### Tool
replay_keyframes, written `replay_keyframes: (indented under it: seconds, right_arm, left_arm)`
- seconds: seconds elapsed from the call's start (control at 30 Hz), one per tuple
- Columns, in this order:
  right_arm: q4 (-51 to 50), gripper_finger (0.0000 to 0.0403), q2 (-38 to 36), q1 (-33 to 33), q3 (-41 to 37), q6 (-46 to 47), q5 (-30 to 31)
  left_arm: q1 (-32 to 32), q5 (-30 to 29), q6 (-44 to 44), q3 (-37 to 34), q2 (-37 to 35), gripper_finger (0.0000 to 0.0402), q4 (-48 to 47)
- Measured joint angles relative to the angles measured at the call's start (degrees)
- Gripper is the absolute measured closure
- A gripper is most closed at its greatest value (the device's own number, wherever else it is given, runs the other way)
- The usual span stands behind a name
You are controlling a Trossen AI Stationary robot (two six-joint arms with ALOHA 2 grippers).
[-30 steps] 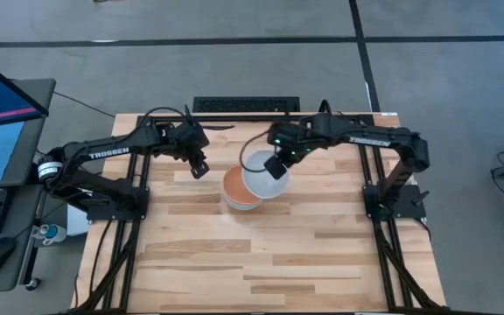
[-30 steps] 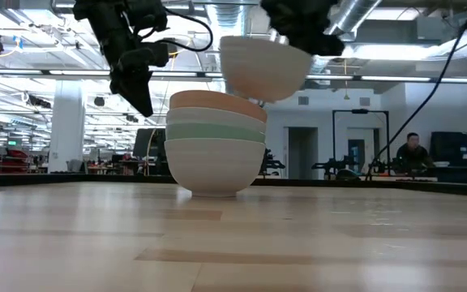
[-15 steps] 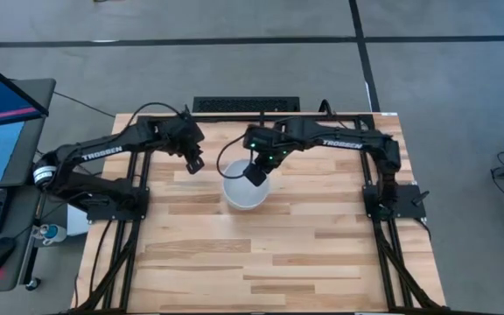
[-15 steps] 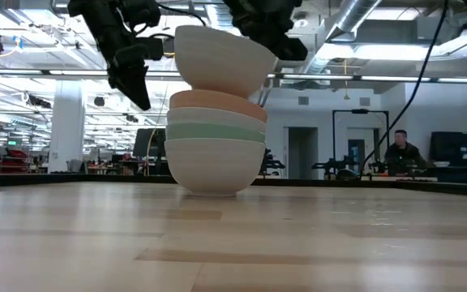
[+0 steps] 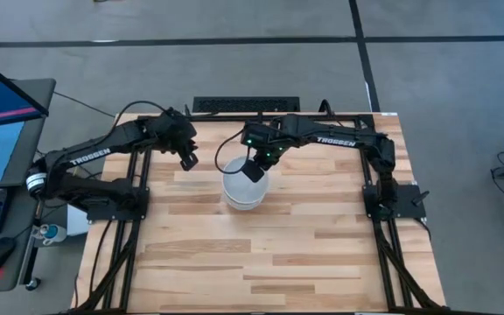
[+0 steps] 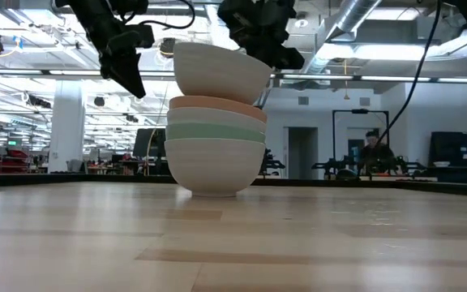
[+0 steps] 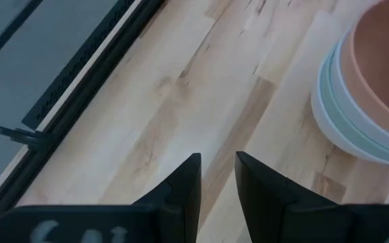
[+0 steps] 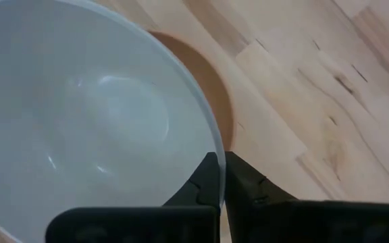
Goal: Nest bowls inside each other
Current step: Stack the white bowl on top of the orange bowl
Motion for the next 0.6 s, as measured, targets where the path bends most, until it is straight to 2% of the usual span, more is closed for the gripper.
replay_keyframes:
  seconds: [0.33,0.6]
  right_arm:
    - [-0.2,0.037,0.0,-0.5,0.0,-0.5,-2.6]
    - [-1.3,0.036,2.8,-0.5,-0.1,-0.4,-4.4]
  left_arm:
    - [0.0,0.0,0.0,0.0,0.0,0.0319,1.2]
    - [0.0,0.0,0.0,0.0,0.0,0.0319,1.9]
